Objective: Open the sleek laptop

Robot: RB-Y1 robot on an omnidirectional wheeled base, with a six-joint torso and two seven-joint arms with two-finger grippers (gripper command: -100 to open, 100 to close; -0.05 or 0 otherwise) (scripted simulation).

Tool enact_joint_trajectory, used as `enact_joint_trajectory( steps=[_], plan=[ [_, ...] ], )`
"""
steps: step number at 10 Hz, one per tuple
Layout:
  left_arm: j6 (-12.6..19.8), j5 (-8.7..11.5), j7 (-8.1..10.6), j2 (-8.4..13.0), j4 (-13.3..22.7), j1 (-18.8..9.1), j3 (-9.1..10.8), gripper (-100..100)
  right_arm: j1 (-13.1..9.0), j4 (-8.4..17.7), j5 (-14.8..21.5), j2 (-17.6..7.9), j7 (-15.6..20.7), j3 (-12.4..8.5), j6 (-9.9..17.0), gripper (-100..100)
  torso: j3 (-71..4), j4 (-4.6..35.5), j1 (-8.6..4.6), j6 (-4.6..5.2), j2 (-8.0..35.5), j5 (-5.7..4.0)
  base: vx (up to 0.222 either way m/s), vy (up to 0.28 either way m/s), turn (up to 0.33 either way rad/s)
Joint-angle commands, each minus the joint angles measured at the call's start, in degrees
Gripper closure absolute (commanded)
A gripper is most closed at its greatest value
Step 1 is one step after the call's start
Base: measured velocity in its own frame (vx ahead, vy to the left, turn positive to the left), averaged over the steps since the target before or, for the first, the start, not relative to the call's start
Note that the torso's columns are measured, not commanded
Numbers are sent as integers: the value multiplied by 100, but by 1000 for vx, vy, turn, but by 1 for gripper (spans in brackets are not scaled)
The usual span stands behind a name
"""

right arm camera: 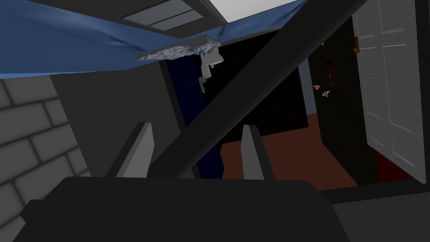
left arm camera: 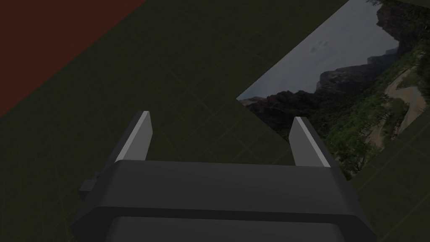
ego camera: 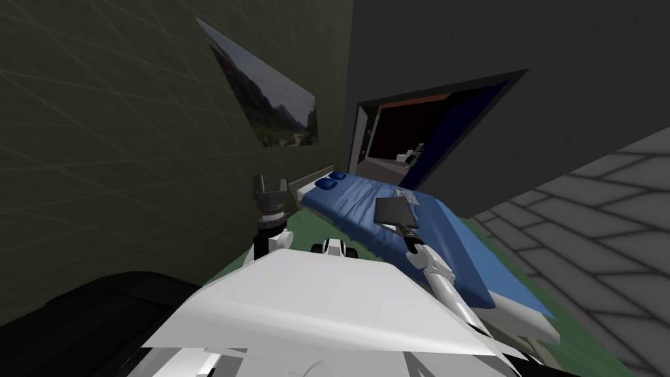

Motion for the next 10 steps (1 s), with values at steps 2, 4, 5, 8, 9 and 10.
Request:
enact_joint_trajectory(
  steps=[2, 4, 5, 8, 9, 10],
  plan=[
    [0, 0, 0, 0, 0, 1, 0, 0, -350, 462, -477, -181, 318, 138, -386, -100, -1, 17, 21, 23, -4, 33, 27, 51, -89],
    [0, 0, 0, 0, 0, 0, 0, 0, -631, 831, -753, -339, 519, 288, -518, -100, 45, 61, 29, 88, 97, 88, -66, 29, 59],
    [0, 0, 0, 0, 0, -1, 0, 0, -673, 1039, -871, -339, 519, 288, -518, -100, 63, 77, 45, 90, 126, 100, -60, 23, 18],
    [0, 0, 0, 0, 0, -1, 0, 0, -978, 1477, -1211, -496, 720, 439, -649, -100, 46, 72, 53, 91, 104, 108, -44, 18, 21],
    [0, 0, 0, 0, 0, -1, 0, 0, -978, 1538, -1211, -496, 720, 439, -649, -100, 45, 69, 55, 96, 101, 106, -16, 16, 2],
    [0, 0, 0, 0, 0, 0, 0, 0, -1253, 1775, -1473, -653, 920, 590, -781, -100, 41, 65, 48, 98, 93, 102, -44, 40, 23]
  ],
)
